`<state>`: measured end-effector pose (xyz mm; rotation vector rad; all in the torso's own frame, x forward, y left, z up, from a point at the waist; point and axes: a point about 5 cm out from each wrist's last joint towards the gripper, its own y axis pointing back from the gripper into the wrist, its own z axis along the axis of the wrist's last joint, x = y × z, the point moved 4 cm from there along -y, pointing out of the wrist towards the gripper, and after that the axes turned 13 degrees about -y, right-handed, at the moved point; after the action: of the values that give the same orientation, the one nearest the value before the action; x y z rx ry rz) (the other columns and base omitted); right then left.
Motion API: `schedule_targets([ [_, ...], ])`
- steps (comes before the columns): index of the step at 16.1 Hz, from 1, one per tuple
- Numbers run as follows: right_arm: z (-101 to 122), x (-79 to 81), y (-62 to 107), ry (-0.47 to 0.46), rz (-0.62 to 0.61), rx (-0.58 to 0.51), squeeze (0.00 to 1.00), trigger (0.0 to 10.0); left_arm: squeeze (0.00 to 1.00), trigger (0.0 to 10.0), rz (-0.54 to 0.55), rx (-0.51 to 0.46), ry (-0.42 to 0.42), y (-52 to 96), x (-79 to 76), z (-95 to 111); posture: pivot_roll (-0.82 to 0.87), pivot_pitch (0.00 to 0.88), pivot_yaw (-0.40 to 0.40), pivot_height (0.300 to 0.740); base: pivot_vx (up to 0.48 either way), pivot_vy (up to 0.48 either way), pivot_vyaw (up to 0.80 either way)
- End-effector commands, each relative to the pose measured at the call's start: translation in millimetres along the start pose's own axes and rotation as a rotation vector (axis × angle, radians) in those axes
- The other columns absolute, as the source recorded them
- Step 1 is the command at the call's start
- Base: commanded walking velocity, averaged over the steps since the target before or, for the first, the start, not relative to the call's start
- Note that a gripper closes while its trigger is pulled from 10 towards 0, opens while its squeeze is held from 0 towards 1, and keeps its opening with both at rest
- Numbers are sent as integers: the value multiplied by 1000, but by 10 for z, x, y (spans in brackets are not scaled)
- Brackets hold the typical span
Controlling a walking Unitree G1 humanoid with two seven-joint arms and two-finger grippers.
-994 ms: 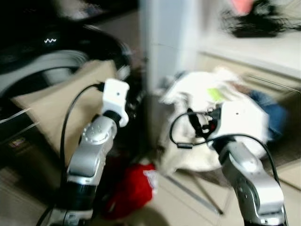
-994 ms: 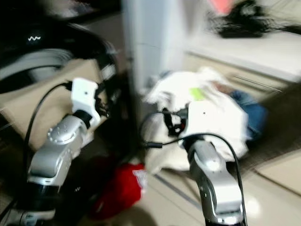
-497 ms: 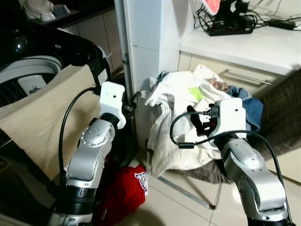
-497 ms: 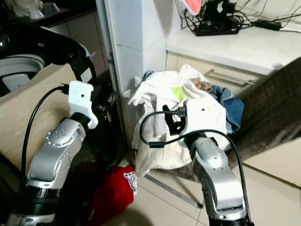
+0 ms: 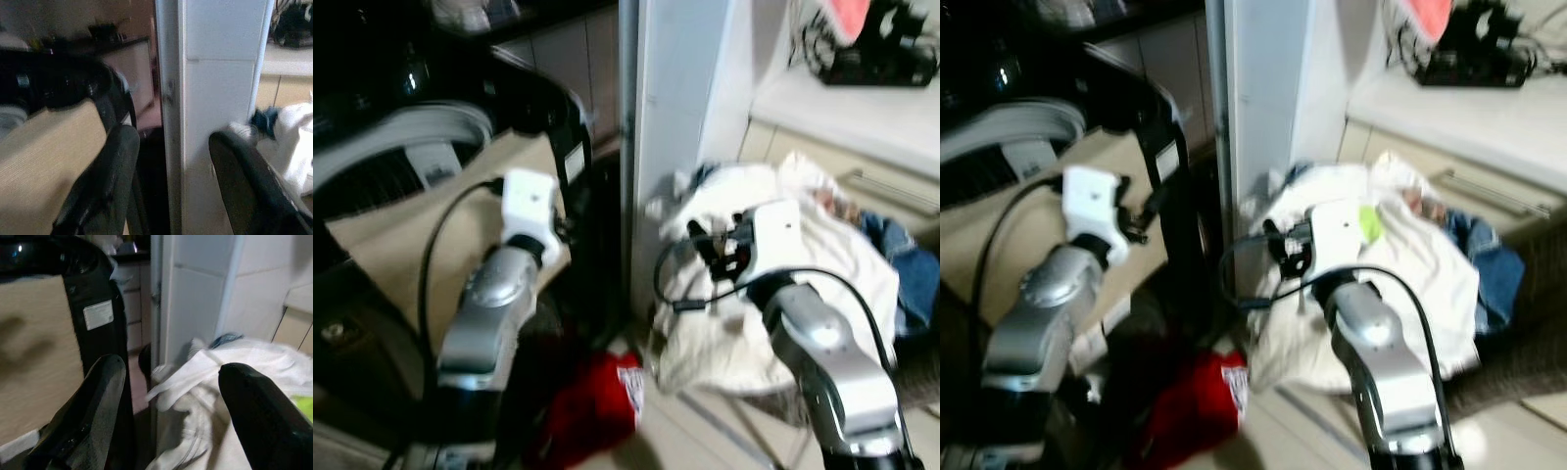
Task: Clothes washing
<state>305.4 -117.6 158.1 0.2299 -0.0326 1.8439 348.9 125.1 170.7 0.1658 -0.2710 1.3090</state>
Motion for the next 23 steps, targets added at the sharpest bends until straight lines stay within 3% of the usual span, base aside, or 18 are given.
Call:
schedule_targets([
  [1,7,-43,26,16,-6,-3,0,10000,0,10000,-25,-18,0,-22,-84,59,-156,0,43,740,356,0,0],
  [4,-26,-58,30,-44,-27,1,0,10000,0,10000,-19,-17,0,-14,-65,61,-149,0,42,740,354,0,0],
  [17,-14,-128,31,-66,-56,-4,0,10000,0,10000,-16,-15,4,-14,-72,54,-152,0,40,740,350,0,0],
  [23,-36,-291,38,-119,-156,5,0,10000,0,10000,-51,-18,-12,11,-110,39,-153,0,41,740,0,0,0],
])
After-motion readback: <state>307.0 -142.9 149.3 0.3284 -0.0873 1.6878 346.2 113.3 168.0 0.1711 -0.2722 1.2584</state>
